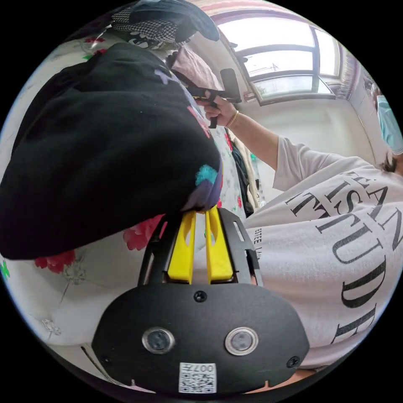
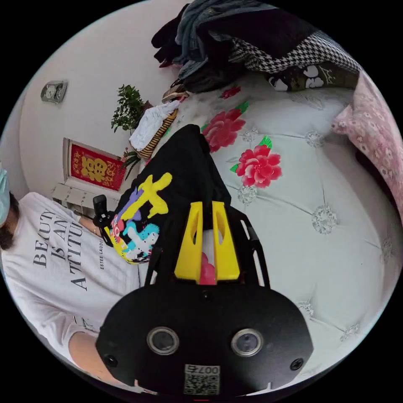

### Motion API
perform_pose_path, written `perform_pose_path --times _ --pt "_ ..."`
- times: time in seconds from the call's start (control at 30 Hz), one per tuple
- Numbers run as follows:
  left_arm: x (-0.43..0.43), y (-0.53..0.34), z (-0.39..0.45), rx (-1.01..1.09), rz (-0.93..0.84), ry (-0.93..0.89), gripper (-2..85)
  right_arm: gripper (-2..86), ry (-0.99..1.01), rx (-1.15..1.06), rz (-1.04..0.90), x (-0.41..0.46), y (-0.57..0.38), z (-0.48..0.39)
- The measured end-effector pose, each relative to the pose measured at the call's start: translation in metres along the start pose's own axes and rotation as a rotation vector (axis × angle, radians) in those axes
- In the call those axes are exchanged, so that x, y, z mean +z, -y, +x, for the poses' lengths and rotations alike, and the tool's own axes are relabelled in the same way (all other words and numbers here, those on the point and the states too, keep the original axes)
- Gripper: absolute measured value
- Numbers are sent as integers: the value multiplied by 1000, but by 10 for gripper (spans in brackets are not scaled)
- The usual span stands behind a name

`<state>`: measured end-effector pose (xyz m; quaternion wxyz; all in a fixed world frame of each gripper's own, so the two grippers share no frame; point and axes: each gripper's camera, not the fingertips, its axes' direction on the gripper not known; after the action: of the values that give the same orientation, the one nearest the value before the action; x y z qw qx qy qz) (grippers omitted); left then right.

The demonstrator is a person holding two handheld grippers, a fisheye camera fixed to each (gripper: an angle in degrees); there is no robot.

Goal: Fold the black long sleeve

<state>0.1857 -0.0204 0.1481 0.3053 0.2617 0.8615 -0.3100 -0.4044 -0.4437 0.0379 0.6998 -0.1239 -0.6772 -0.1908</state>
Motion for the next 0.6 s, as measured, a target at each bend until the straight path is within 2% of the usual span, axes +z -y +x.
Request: perform_pose_path --times 0.07,0.2,0.4,0.47,0.6 --pt "3 4 -2 4 -82 -35 44 70 64 103 98 -17 -21 13" --pt "-43 -21 8 55 -52 -5 73 114 143 231 311 -46 -80 9" --pt "-183 -68 -65 -205 294 149 86 162 369 457 420 -8 -173 12" --pt "-203 -68 -114 -272 364 114 118 171 438 527 482 11 -191 24" --pt "-187 -31 -177 -293 317 -34 165 170 520 564 540 21 -193 39"
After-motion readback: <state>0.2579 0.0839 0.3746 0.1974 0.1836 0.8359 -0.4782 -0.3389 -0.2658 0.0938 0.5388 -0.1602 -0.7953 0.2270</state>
